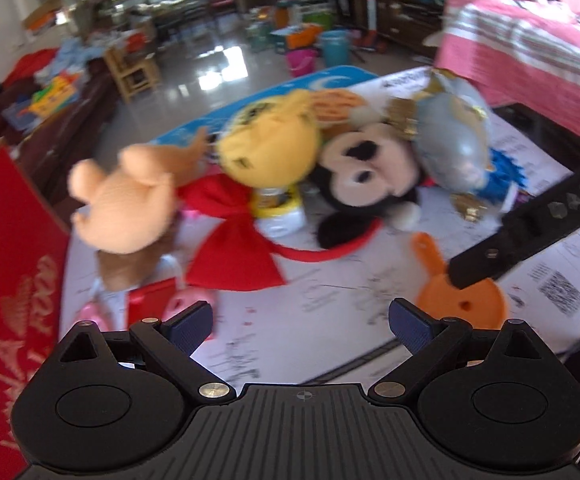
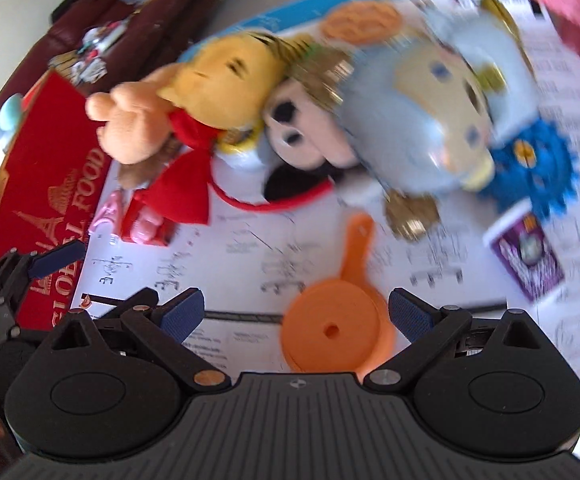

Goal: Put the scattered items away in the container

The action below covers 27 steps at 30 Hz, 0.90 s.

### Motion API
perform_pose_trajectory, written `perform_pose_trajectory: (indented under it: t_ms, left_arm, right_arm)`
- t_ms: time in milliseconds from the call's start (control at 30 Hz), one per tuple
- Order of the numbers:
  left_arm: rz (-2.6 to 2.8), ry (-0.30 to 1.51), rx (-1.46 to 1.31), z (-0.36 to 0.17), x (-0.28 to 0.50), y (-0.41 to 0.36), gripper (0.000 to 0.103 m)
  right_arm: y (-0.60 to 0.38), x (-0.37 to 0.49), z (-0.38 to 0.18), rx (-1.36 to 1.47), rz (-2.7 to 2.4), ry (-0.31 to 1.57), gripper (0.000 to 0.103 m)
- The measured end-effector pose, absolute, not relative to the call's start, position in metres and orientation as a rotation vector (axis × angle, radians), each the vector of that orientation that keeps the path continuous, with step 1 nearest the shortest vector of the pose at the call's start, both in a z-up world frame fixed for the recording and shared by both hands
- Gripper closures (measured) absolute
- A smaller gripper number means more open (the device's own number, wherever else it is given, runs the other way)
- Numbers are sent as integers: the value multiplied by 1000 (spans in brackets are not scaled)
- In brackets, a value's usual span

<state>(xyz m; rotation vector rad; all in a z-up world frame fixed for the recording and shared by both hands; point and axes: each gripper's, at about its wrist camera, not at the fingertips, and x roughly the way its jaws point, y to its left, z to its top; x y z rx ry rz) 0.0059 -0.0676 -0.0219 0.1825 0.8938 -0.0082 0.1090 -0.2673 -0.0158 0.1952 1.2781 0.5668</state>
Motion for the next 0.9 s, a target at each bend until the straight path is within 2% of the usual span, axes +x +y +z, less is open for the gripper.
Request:
perform_pose_trajectory:
  t_ms: [333,900]
  left_arm:
    - [-238,930,252,-48,9,-118,3]
    - [-327,1058,179,-99,52,-125,6]
  right_arm:
    - [-281,107,-53,352,535,1397,4]
    - [-267,127,-79,555,571,1415,2]
